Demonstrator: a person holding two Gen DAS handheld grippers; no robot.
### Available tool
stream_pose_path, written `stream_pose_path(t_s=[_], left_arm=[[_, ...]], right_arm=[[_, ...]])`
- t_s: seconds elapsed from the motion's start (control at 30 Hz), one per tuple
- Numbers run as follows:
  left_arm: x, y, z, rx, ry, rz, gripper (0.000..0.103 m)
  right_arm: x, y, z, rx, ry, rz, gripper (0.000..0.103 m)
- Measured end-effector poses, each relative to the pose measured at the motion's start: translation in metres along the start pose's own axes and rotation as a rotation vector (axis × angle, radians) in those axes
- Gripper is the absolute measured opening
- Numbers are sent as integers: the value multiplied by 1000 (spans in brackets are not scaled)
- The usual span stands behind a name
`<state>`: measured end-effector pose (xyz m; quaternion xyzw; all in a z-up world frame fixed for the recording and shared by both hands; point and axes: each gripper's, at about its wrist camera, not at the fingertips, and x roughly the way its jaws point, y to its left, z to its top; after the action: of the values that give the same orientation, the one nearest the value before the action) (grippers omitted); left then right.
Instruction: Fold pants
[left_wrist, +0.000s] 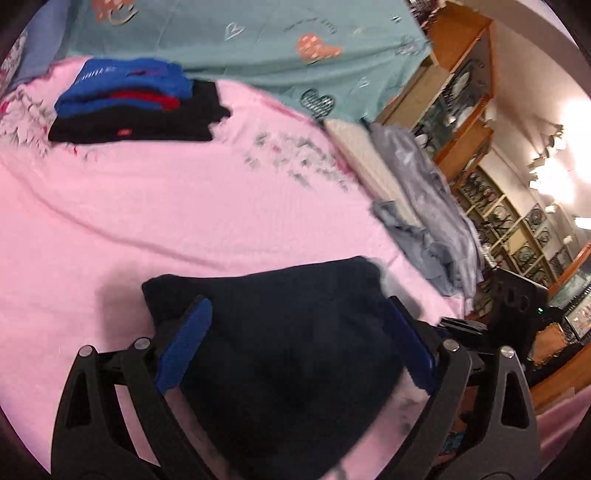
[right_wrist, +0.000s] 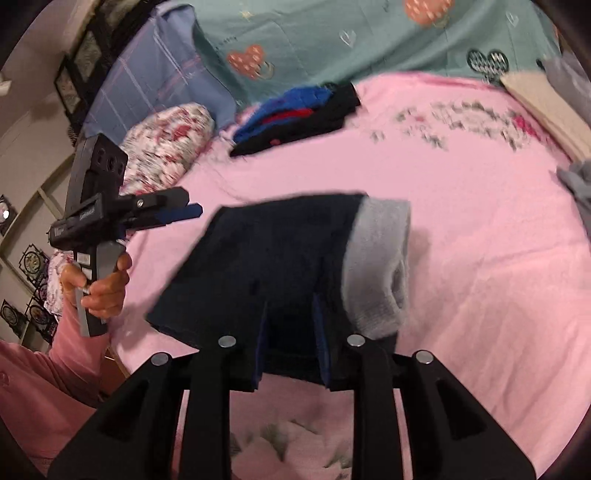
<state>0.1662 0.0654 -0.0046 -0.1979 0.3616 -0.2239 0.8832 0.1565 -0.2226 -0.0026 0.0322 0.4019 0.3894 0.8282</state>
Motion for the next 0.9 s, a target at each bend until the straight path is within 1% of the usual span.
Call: stream_pose_path(t_s=[0.03, 0.1, 0.13, 0.2, 0.27, 0.3, 0.33, 0.37, 0.43, 0.5, 0.57, 0.63, 0.73, 0.77, 0.8, 0.87, 0.9], left_arm=[[-7, -9, -3, 17, -8, -19, 96], [-12, -24, -14, 46, -10, -44, 96], [-9, -31, -19, 60, -2, -52, 96], [0, -40, -37, 74, 28, -57, 96], [18, -37, -59, 66, 93, -44, 96], [31, -32, -70, 52, 140, -20, 96], [37, -30, -79, 56, 155, 2, 96], [37, -32, -86, 104, 128, 31, 96], [31, -41, -88, 162, 138, 84, 96], [15, -43, -82, 164, 127, 95, 96], [-6, -38, -73, 148, 82, 115, 96], [-27, -26, -66, 117, 38, 173, 96], [-43, -10, -59, 47, 6, 235, 96], [-47, -1, -57, 3, 2, 255, 96], [-50, 6, -56, -39, 0, 269, 96], [-55, 20, -59, -125, -7, 273, 96], [-57, 25, -61, -150, -4, 277, 96]], right_arm=[[-4, 6, 3, -18, -27, 28, 26], [-6, 17, 6, -53, -50, 72, 30], [-4, 20, 5, -66, -46, 87, 31], [6, 21, 1, -83, -10, 74, 31], [22, 13, -7, -72, 65, 13, 32], [30, 3, -14, -44, 95, 4, 32], [29, -2, -17, -16, 75, 37, 32], [27, -7, -19, 9, 67, 67, 32], [23, -8, -18, 22, 61, 70, 32], [19, -1, -18, -10, 54, 43, 34], [14, 9, -19, -69, 40, 8, 34], [9, 21, -19, -136, 14, -11, 36], [4, 32, -19, -191, -23, 35, 36], [3, 36, -20, -209, -28, 49, 37], [4, 42, -20, -235, -30, 56, 42], [5, 54, -22, -296, -34, 56, 46], [6, 63, -23, -335, -33, 57, 46]])
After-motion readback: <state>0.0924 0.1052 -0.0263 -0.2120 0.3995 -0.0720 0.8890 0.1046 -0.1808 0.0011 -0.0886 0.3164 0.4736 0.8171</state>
